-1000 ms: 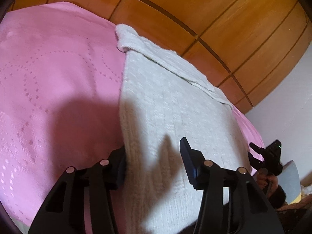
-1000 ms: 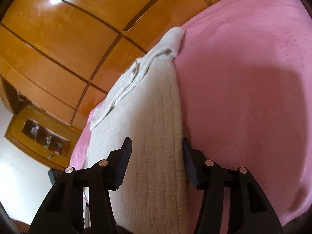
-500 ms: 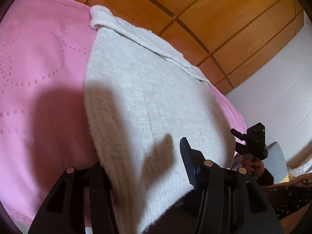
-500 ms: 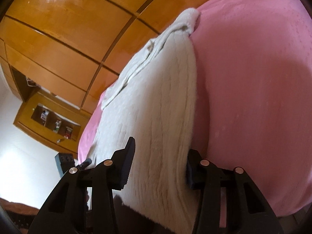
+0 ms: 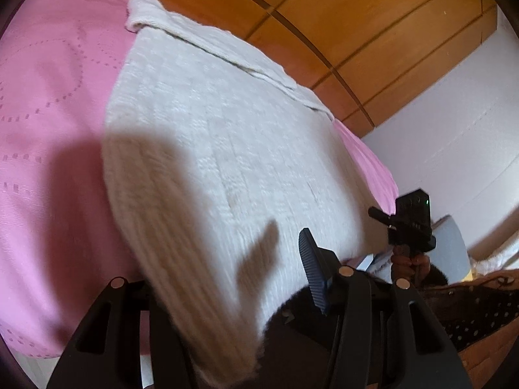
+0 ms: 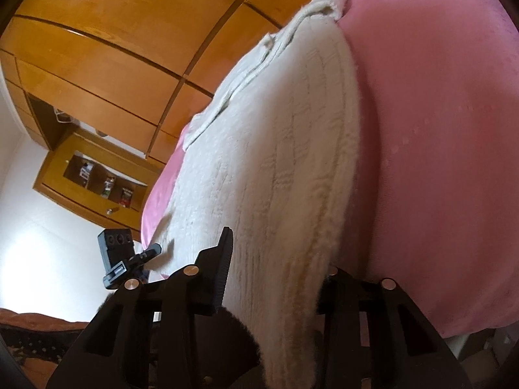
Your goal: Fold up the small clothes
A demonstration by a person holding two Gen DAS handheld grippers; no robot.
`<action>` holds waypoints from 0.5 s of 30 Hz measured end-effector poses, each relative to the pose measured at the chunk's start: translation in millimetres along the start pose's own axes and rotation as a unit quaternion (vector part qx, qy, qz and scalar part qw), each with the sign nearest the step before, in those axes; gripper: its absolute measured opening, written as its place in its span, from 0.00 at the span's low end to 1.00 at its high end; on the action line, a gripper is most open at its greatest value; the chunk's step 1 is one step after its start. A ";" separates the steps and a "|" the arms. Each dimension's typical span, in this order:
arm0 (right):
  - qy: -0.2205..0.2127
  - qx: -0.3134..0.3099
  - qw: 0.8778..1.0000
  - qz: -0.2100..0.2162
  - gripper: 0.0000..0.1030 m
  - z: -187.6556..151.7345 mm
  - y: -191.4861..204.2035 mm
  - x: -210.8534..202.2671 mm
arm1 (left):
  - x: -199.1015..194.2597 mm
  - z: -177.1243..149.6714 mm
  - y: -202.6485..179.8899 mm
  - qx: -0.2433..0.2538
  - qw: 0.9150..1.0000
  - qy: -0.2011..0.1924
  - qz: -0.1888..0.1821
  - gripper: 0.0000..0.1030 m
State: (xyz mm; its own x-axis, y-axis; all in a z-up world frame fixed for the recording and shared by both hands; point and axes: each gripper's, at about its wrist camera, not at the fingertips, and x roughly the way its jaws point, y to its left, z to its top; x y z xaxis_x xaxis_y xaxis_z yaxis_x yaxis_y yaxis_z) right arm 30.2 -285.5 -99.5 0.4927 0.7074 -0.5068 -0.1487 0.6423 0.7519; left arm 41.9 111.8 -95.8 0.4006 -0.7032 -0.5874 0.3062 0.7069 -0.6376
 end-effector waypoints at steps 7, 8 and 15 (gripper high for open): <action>-0.022 -0.034 0.999 0.020 0.08 4.0 17.8 -4.2 | -9.3 2.7 -1.1 -0.011 0.999 -0.018 0.027 0.08; -0.031 -0.038 0.998 0.029 0.08 5.5 20.7 -7.5 | -10.7 3.4 -3.3 -0.009 0.999 -0.022 0.026 0.08; -0.098 -0.089 0.987 0.089 0.07 13.2 47.4 -38.8 | -40.1 12.5 -37.5 0.025 0.995 -0.094 -0.029 0.06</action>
State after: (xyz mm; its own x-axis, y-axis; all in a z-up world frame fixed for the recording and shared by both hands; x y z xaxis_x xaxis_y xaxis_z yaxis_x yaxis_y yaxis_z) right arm 15.3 -286.4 -38.6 0.5993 0.7540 -0.2689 -0.3869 0.5669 0.7273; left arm 25.1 114.5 -42.1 0.5345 -0.7198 -0.4429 0.3741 0.6714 -0.6398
